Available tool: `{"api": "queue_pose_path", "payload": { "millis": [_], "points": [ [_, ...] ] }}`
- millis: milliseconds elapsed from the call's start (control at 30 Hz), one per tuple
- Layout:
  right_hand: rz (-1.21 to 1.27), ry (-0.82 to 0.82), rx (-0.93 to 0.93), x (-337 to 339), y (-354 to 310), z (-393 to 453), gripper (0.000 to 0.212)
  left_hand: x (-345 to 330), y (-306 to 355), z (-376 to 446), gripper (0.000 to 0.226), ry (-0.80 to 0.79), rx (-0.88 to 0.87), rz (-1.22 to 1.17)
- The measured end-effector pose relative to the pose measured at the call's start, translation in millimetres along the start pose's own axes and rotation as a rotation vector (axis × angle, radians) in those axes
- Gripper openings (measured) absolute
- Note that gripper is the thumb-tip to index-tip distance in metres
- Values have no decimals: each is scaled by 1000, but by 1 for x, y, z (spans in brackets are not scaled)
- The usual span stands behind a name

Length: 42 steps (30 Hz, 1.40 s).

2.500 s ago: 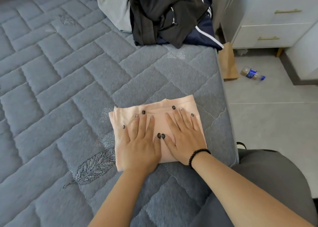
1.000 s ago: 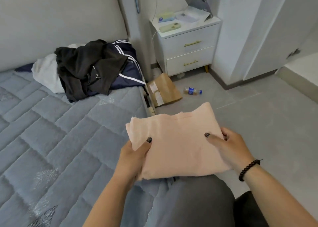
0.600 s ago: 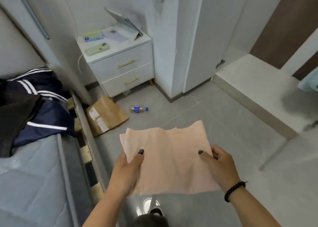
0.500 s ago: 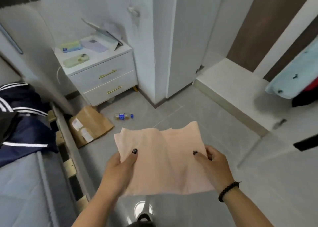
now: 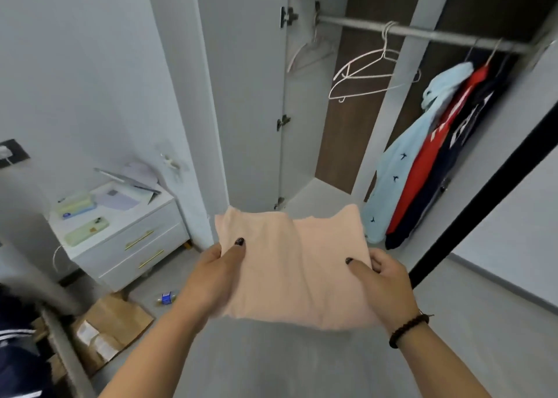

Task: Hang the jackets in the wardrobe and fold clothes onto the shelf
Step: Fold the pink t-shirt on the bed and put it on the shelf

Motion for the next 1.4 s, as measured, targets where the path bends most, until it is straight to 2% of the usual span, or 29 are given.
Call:
{"api": "queue_pose_path", "payload": {
  "millis": [200,400,767,900,1067,1233,1400],
  "points": [
    [-35,63,142,34,-100,19,5,-5,99,-7,27,11,-160,43],
    [-74,137,269,40,-167,52,4,2,177,15,29,-10,-322,117],
    [-155,208,429,-28,-263,180,3,40,298,148,29,-52,-553,141],
    [-271,273,497,-43,-304,236,11,41,344,202,29,-92,-615,192],
    [-291,350,514,-28,-333,286,16,14,387,251,29,-172,-721,243],
    [-249,427,520,11,-346,332,17,-44,439,292,26,-233,-760,279],
    [-142,557,554,70,-358,393,22,-120,512,326,40,-217,-876,253]
  ]
}}
Point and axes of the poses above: each hand's wrist, its own z-axis towards the middle knuckle, its own x-axis out of the back of the hand, y = z × x, the point moved 2 cm from there along z, towards the middle knuckle, and after that the axes turned 6 degrees about z, right-handed, at the moved point
